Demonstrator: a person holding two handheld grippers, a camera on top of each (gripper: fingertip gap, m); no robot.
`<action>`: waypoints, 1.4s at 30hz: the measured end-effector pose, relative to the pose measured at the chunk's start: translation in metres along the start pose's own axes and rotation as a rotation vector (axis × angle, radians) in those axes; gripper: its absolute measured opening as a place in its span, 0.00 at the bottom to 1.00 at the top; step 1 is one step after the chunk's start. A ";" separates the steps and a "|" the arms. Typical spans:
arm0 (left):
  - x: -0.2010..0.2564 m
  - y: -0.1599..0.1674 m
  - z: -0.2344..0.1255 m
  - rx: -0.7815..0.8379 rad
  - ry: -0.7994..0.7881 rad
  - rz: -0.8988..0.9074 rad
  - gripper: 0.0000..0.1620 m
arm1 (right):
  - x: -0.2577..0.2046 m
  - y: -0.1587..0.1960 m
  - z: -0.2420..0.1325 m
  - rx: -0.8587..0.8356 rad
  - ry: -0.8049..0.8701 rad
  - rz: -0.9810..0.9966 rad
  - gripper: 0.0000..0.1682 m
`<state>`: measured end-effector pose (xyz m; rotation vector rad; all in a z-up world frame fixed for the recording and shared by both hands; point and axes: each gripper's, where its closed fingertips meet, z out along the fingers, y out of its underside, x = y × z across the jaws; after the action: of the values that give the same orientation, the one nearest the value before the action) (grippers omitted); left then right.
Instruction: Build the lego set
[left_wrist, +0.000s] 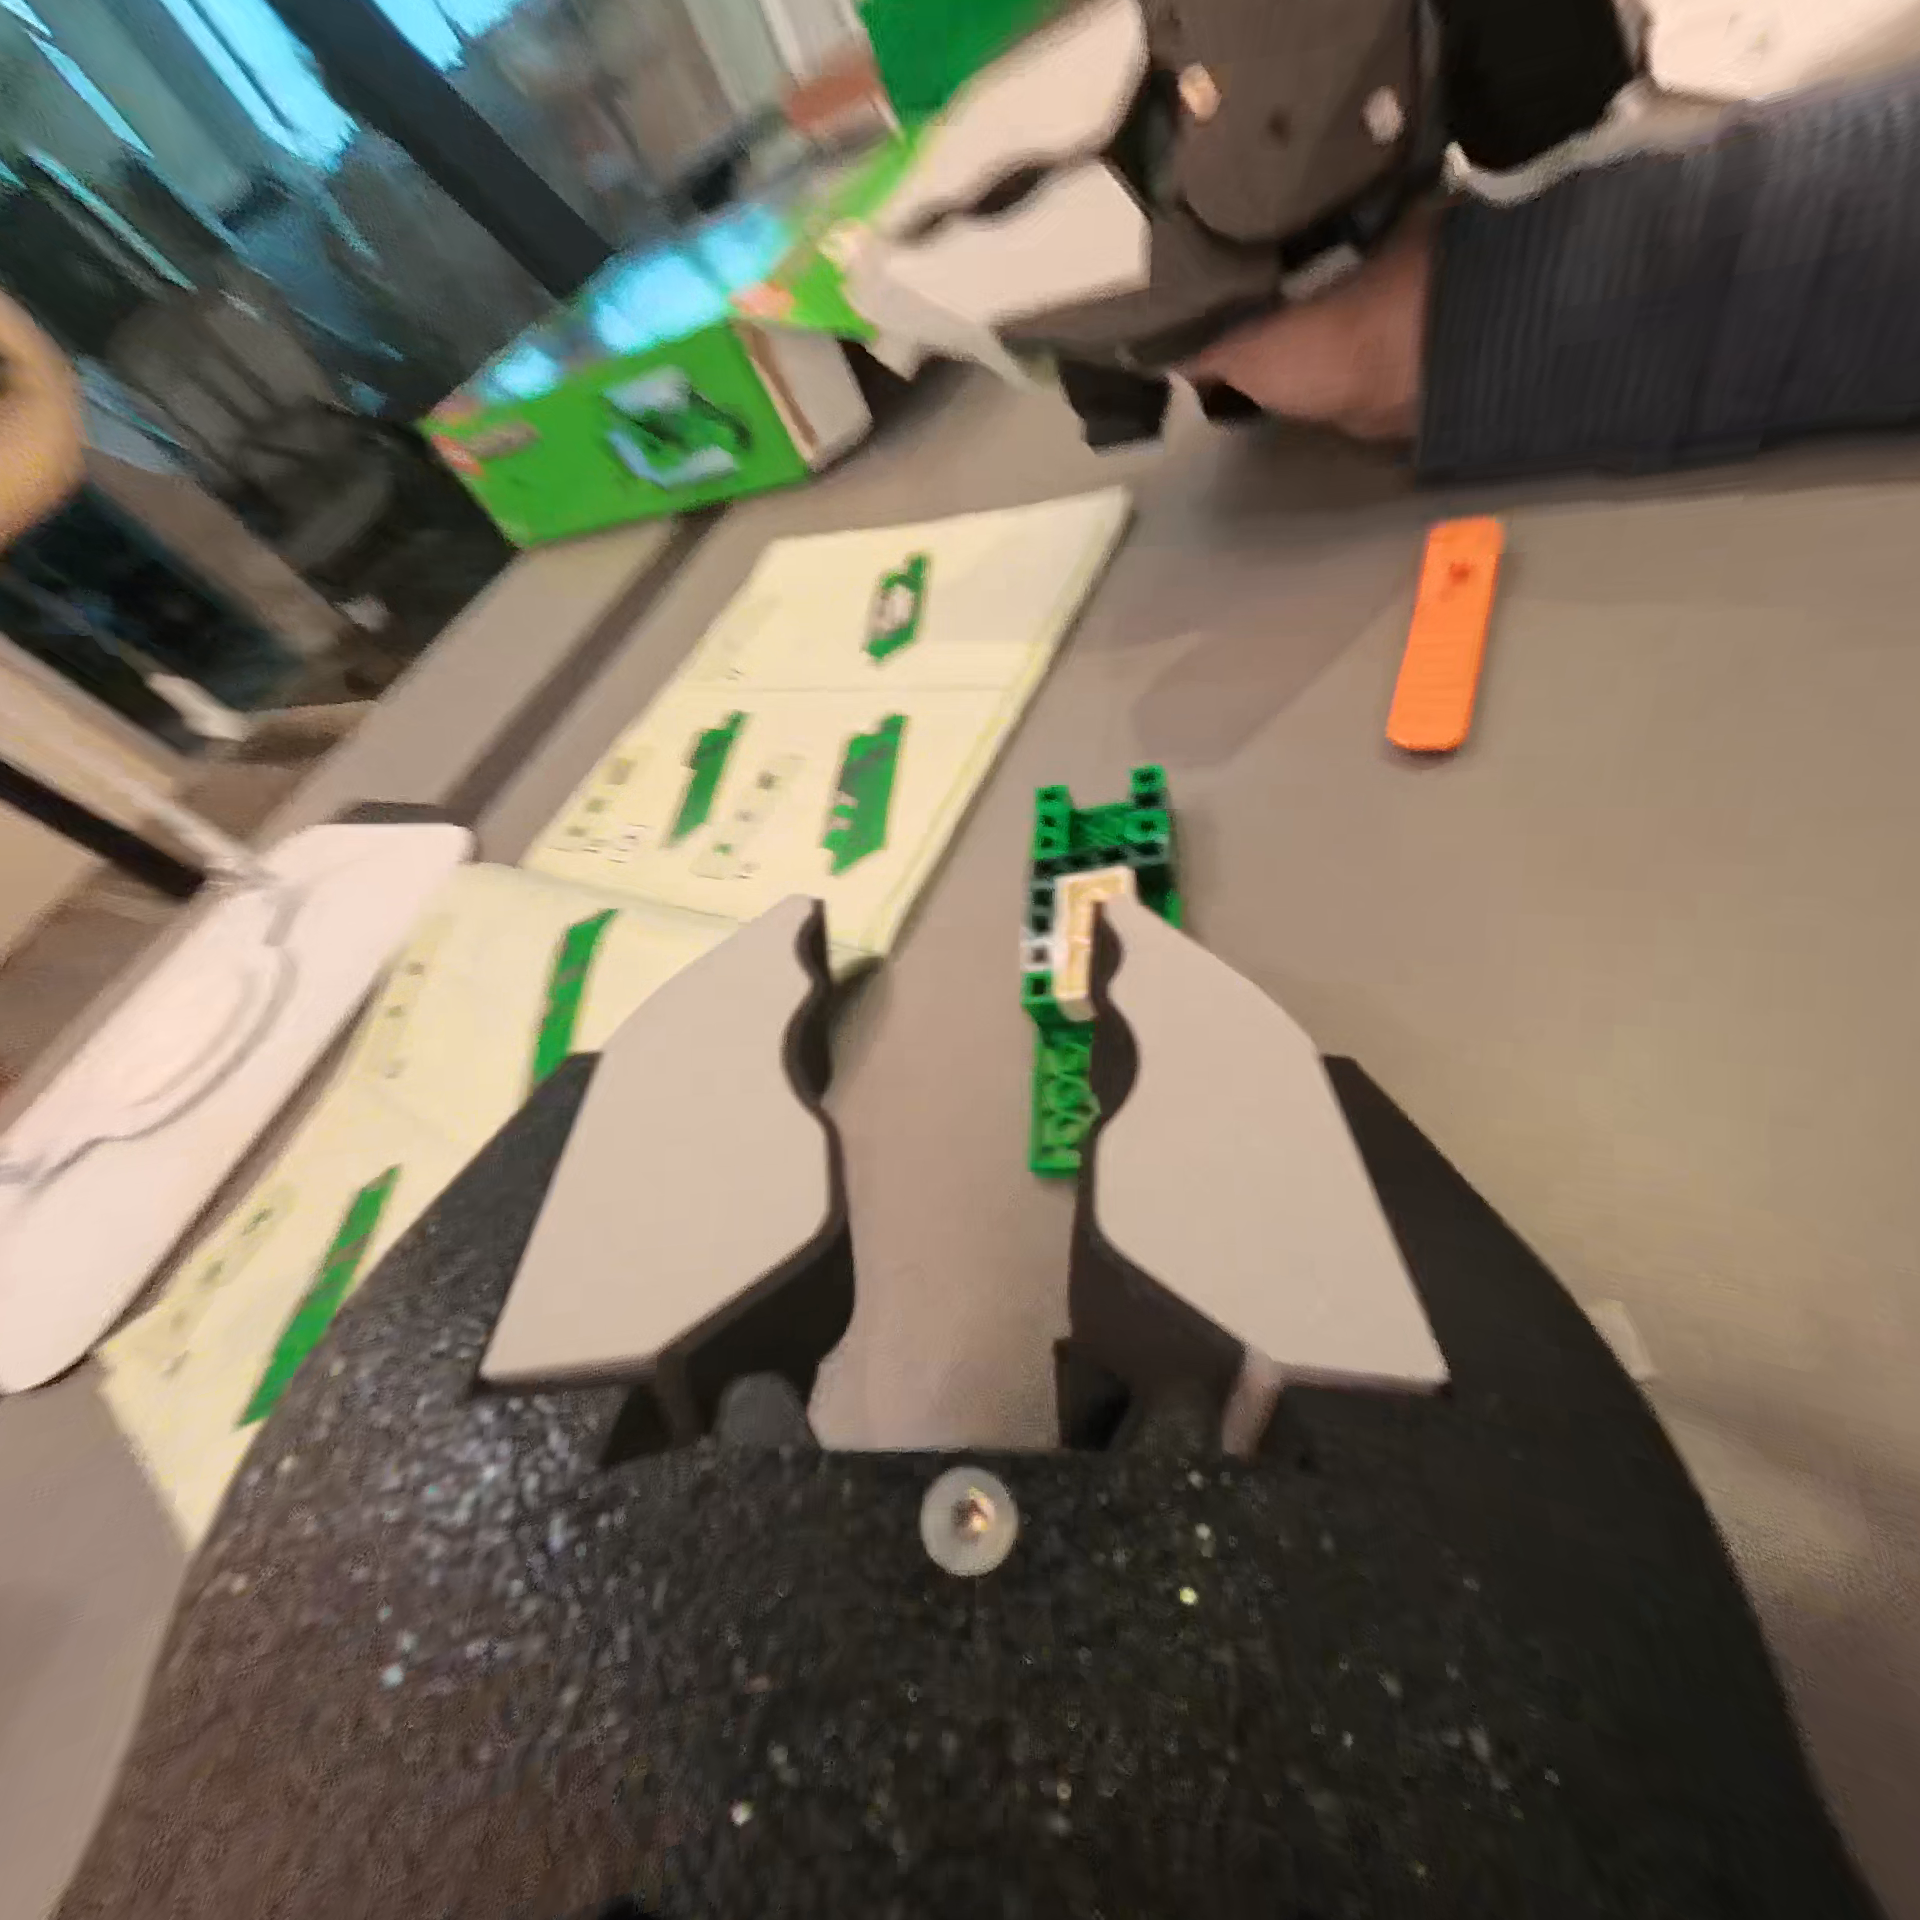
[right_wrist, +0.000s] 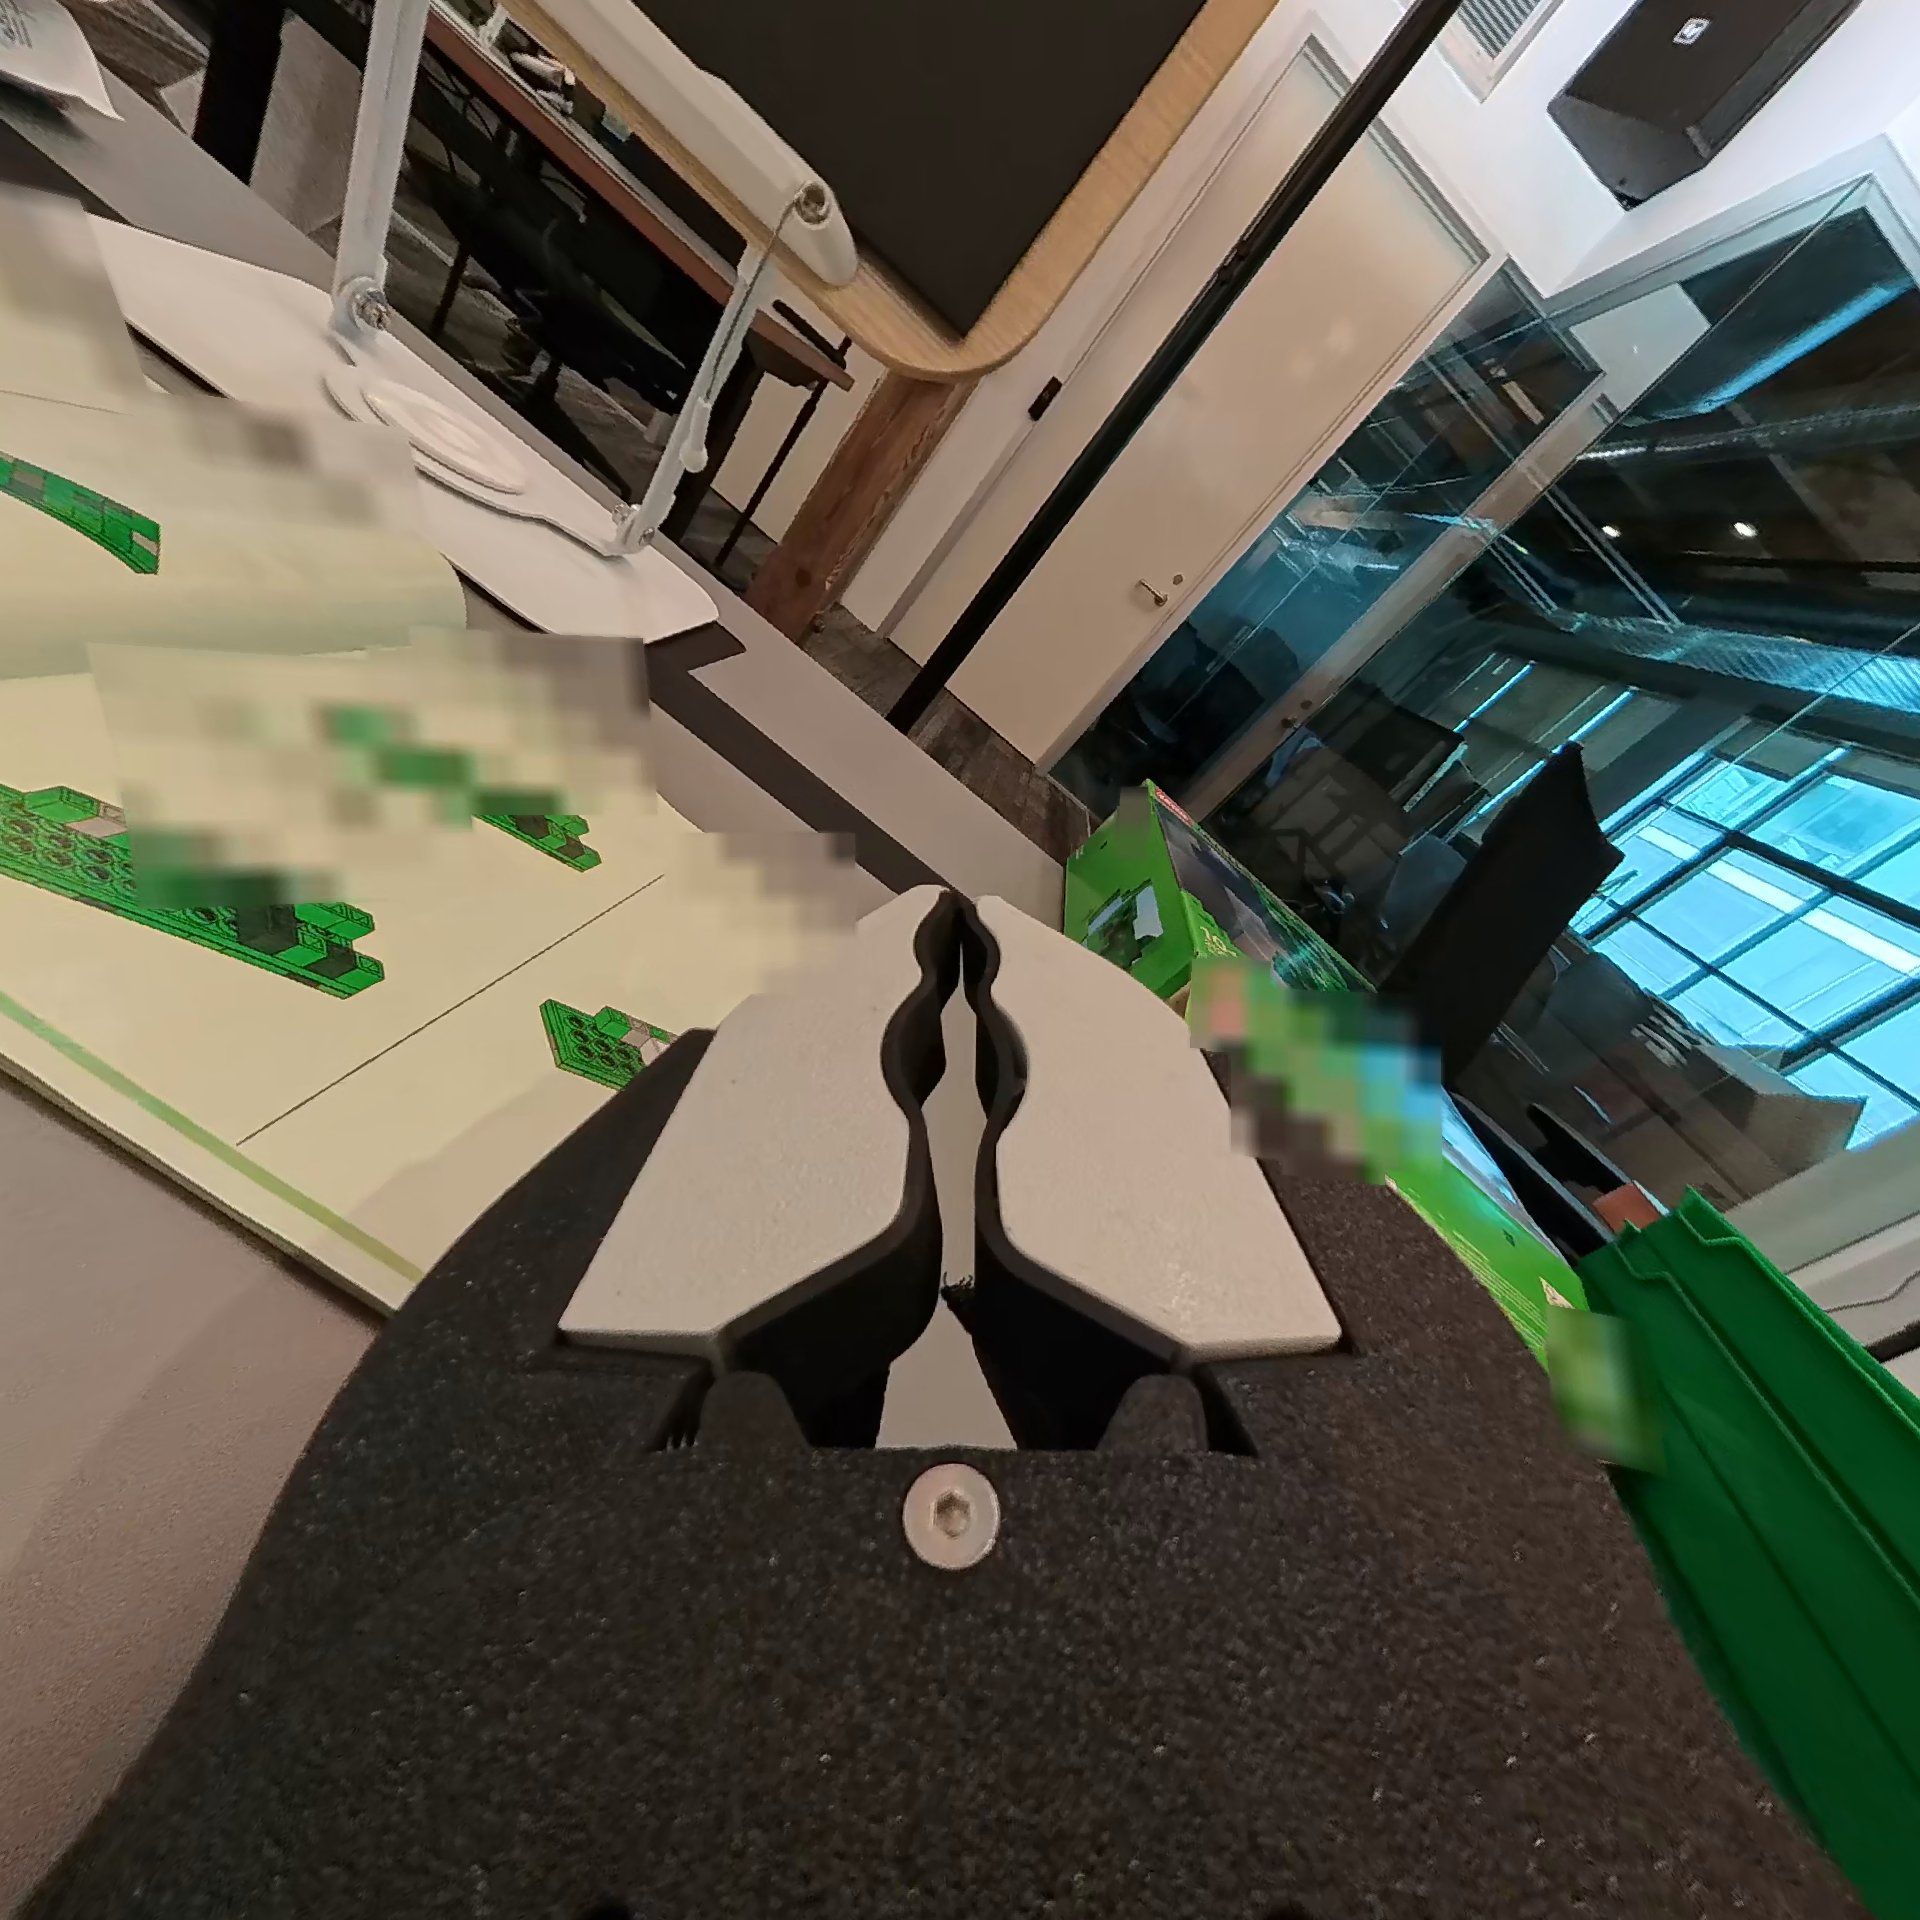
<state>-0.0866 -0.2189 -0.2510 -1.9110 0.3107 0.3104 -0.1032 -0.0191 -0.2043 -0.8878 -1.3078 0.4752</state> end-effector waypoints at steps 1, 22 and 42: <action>-0.011 -0.007 -0.008 0.059 -0.064 -0.007 0.20 | 0.001 0.000 0.000 0.002 0.004 0.007 0.00; -0.054 -0.015 -0.041 0.259 -0.271 -0.175 0.00 | 0.001 -0.001 0.000 0.013 -0.001 0.014 0.00; -0.061 -0.016 -0.046 0.293 -0.290 -0.216 0.00 | -0.004 -0.003 0.000 0.024 -0.023 0.001 0.00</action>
<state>-0.1346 -0.2518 -0.1991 -1.5694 -0.0438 0.3700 -0.1042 -0.0238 -0.2041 -0.8649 -1.3204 0.5026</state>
